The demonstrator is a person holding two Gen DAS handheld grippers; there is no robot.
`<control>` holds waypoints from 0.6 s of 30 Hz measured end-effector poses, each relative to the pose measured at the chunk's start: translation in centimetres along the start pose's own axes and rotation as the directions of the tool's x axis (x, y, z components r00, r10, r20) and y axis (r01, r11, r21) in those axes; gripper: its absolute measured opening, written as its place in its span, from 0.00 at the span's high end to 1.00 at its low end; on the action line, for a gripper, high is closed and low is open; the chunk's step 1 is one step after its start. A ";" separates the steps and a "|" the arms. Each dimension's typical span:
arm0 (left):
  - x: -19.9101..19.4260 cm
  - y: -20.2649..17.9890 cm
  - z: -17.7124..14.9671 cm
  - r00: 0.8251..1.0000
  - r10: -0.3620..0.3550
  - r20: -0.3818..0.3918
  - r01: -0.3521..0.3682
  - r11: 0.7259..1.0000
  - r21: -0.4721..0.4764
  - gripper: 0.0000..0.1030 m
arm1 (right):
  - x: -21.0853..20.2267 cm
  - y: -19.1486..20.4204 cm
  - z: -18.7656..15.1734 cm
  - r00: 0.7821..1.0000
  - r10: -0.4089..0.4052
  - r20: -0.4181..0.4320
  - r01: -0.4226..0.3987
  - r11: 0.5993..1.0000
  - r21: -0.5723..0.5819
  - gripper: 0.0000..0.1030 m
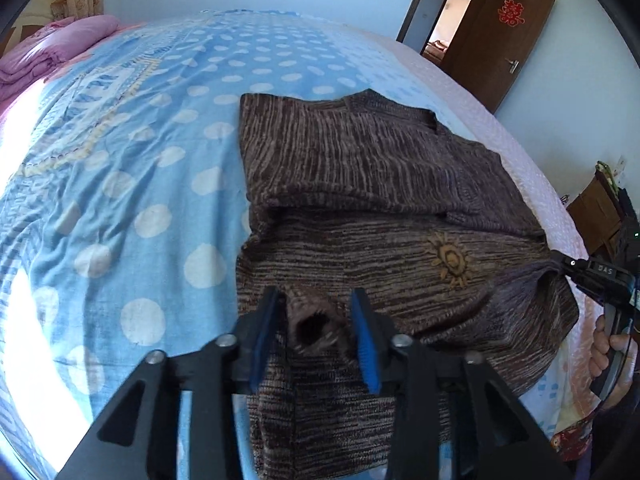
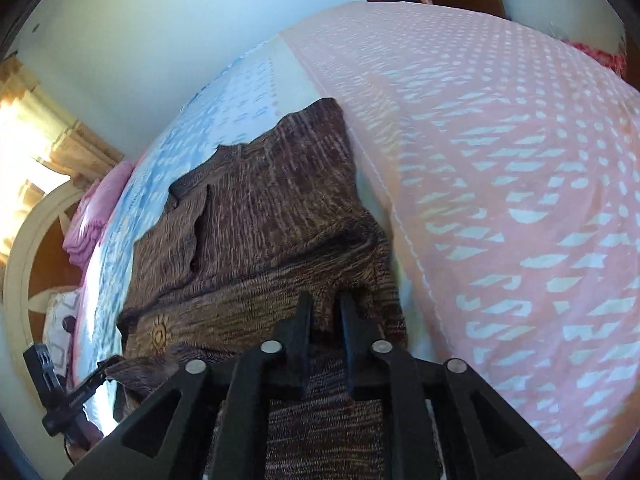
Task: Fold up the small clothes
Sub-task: 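Fold the held hem up toward the collar with both tools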
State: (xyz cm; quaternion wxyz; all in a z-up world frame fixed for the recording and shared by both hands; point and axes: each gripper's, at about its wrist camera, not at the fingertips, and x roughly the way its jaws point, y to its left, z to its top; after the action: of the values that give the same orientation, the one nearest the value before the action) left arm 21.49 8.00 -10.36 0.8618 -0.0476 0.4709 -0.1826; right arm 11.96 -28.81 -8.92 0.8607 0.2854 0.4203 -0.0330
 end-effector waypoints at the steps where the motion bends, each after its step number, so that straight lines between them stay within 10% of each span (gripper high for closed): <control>1: -0.7 0.4 0.1 1.000 -0.003 0.031 0.003 1.000 -0.001 0.35 | -0.4 -0.3 0.2 1.000 0.005 0.026 -0.005 1.000 0.012 0.74; 9: -4.6 2.2 0.0 0.992 0.000 0.128 -0.024 0.982 0.185 0.29 | -6.1 0.2 -0.9 0.977 -0.007 0.214 0.015 0.999 -0.036 0.64; 18: 1.5 0.0 1.8 0.998 -0.054 0.020 0.049 0.977 0.205 0.29 | -8.0 3.5 -4.4 0.963 -0.057 0.262 0.115 0.971 -0.210 0.64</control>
State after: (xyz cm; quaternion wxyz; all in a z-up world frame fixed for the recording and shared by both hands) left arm 23.73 7.31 -10.60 0.8631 0.0269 0.4371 -0.2516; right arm 4.76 -25.02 -3.51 0.9318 0.1616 0.3195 -0.0597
